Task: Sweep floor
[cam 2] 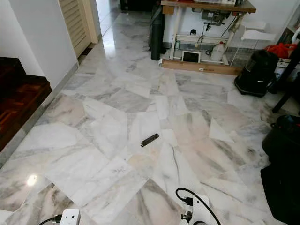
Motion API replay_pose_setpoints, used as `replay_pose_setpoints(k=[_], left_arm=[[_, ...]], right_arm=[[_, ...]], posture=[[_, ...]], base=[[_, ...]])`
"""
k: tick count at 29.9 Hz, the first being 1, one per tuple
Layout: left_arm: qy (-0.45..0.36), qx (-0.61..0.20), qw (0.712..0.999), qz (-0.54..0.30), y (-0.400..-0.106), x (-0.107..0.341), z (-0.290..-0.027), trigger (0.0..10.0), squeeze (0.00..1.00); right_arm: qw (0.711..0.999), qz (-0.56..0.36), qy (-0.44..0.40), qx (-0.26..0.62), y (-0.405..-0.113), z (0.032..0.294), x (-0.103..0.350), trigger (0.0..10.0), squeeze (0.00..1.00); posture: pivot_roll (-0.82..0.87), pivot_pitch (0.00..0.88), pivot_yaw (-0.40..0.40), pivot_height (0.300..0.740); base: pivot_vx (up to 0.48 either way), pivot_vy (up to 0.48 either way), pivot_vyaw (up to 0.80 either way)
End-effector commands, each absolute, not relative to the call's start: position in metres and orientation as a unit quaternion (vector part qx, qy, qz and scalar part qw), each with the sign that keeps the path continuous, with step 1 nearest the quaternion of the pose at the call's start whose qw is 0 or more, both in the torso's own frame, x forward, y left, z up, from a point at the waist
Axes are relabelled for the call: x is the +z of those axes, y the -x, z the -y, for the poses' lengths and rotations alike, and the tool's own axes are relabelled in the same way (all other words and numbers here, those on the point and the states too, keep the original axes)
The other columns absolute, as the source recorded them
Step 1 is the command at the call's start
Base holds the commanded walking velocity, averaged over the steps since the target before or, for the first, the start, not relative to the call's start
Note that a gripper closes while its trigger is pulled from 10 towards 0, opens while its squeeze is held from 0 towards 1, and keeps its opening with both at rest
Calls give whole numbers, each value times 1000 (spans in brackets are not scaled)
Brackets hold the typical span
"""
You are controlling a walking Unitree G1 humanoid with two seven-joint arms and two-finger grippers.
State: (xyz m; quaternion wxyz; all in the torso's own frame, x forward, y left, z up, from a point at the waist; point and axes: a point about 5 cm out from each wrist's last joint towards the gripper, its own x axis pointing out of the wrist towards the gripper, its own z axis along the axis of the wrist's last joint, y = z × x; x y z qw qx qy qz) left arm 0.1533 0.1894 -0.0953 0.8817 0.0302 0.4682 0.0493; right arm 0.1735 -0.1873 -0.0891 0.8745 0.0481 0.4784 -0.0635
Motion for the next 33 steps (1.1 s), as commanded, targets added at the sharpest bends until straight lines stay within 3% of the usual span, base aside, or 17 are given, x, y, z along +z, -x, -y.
replay_pose_setpoints(k=[1, 28, 33], left_arm=[[-31, 50, 876, -478, -145, -99, -187, 10000, 0], [4, 43, 881, -472, -145, -99, -183, 10000, 0], [3, 39, 880, -473, -145, -99, -183, 10000, 0]], right_arm=[[877, -474, -61, -56, -176, 182, -88, 10000, 0], [878, -471, -55, -62, -176, 186, -88, 10000, 0], [877, -473, -54, -66, -176, 187, -88, 10000, 0]], posture=[[-106, 19, -73, 740], [-105, 16, -77, 740], [-105, 16, -77, 740]], base=[[0, 0, 0], [0, 0, 0], [312, 0, 0]])
